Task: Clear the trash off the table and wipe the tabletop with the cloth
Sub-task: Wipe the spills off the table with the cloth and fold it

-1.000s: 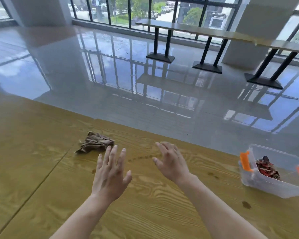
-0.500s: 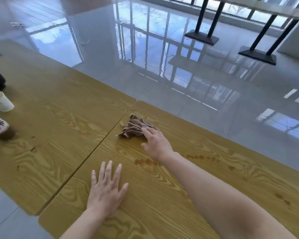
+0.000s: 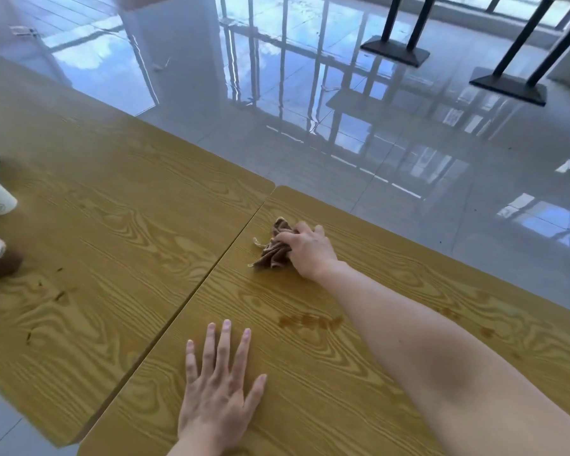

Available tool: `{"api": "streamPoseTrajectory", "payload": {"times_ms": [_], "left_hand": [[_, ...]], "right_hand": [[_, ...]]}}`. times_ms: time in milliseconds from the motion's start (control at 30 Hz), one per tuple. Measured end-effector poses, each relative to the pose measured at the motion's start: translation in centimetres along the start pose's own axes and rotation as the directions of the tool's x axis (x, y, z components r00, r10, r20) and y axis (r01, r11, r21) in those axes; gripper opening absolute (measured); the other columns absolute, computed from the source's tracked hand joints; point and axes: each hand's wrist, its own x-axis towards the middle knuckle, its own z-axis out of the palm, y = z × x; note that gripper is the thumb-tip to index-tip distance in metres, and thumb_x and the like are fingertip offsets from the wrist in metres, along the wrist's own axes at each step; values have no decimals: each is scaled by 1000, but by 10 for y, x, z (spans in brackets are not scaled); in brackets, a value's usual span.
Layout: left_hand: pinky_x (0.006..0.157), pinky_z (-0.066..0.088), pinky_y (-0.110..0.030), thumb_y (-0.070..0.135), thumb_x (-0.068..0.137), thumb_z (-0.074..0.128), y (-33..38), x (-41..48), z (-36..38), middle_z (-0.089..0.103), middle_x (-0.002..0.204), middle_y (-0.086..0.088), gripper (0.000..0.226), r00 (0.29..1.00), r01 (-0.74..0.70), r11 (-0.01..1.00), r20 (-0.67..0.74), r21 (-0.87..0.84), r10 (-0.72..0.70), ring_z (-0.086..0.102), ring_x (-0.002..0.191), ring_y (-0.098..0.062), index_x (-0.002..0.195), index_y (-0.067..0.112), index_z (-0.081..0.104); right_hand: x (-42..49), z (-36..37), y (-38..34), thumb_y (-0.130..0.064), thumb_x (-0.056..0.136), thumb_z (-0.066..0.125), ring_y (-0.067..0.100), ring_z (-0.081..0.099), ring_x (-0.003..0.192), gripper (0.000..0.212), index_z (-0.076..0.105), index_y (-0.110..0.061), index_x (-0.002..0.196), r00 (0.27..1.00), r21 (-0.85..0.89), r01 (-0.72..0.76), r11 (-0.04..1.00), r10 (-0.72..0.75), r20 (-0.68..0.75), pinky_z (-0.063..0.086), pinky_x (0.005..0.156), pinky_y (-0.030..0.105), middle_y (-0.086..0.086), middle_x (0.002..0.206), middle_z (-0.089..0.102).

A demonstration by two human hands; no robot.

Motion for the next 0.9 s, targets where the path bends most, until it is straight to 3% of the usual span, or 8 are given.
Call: {"api": "streamPoseTrajectory", "payload": {"times_ms": [100,233,367,500,667,800,900], "left_hand": [[113,11,-67,64,91,31,3,1,-1,18,161,-15,79,999,-42,999,2,-28,42,11,149,-35,153,16,27],[112,16,-67,64,88,44,45,10,-10,25,159,-13,75,966,-260,958,-48,-120,256,15,149,-34,150,21,36],[112,20,-64,62,89,47,111,15,-12,21,161,-14,76,915,-403,904,-27,-146,403,11,149,-34,151,22,32],[111,21,-64,64,89,44,170,16,-3,26,159,-15,76,872,-480,868,37,-131,488,11,149,-34,150,21,34],[112,17,-65,62,93,33,242,19,8,28,158,-17,70,828,-552,829,57,-92,558,13,149,-37,150,22,34],[112,13,-69,59,91,34,288,12,24,29,157,-18,68,834,-536,840,103,-82,542,11,149,-37,150,25,36],[113,11,-69,59,89,35,302,4,33,24,159,-19,70,871,-483,875,85,-38,484,7,149,-37,151,25,34]], "right_hand": [[-24,-12,26,-26,99,46,26,37,103,37,54,-48,127,996,87,-77,993,80,-34,39,95,45,-2,122,50],[-94,-18,66,-27,94,49,23,33,99,40,53,-49,126,981,113,-160,981,170,-89,36,98,42,-7,125,49],[-167,-22,103,-25,93,51,24,35,103,41,54,-47,128,943,168,-265,949,292,-160,36,99,41,-7,129,50],[-244,-21,143,-26,92,56,22,37,99,41,55,-47,127,873,191,-378,906,417,-251,40,94,38,-10,128,51],[-343,-4,181,-27,88,66,22,40,100,43,57,-44,126,732,221,-552,804,594,-334,40,94,36,-9,128,53],[-411,30,200,-44,83,66,22,40,110,42,57,-41,124,633,173,-701,692,715,-297,43,96,40,-4,131,51],[-415,46,221,-45,88,57,25,25,140,48,46,-38,134,670,158,-667,728,679,-301,28,113,43,-2,153,34]]}}
